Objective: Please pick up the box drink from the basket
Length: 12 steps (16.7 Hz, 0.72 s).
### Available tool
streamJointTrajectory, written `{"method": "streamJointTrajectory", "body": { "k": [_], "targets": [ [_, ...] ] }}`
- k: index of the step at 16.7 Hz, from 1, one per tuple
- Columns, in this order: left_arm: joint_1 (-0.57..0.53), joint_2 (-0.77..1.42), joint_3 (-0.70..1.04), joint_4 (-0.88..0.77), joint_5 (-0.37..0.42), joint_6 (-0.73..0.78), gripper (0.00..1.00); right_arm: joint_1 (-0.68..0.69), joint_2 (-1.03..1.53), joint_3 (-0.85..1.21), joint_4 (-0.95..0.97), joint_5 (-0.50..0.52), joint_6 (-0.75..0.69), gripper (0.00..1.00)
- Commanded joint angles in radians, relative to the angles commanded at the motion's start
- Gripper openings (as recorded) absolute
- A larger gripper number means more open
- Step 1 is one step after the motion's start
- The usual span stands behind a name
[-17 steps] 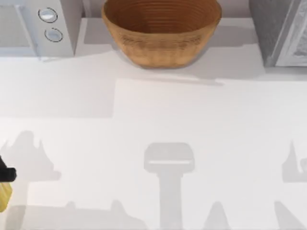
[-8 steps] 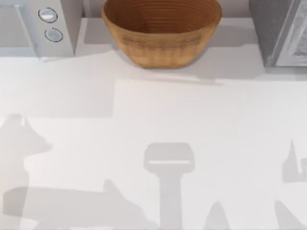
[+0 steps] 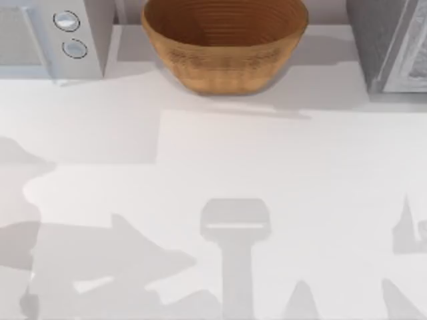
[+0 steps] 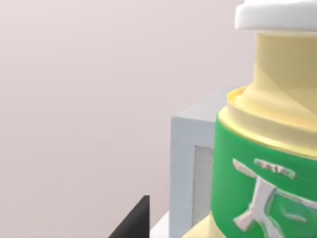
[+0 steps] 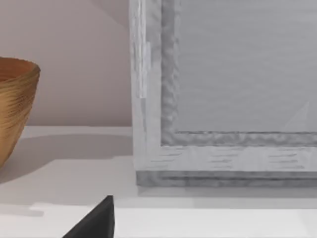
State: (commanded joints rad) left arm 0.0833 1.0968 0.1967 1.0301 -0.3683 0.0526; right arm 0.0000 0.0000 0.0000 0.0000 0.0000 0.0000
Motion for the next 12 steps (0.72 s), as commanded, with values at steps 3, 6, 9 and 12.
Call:
{"method": "streamJointTrajectory", "body": {
  "k": [3, 6, 9, 12],
  "targets": [
    [0.009, 0.132, 0.024, 0.123, -0.043, 0.008, 0.0, 0.0, 0.0, 0.0, 0.0, 0.0, 0.0, 1.0],
    [0.013, 0.193, 0.034, 0.181, -0.062, 0.014, 0.0, 0.0, 0.0, 0.0, 0.0, 0.0, 0.0, 1.0],
    [0.013, 0.195, 0.034, 0.184, -0.063, 0.014, 0.0, 0.0, 0.0, 0.0, 0.0, 0.0, 0.0, 1.0],
    [0.009, 0.196, 0.03, 0.184, -0.062, 0.015, 0.0, 0.0, 0.0, 0.0, 0.0, 0.0, 0.0, 1.0]
  ]
}}
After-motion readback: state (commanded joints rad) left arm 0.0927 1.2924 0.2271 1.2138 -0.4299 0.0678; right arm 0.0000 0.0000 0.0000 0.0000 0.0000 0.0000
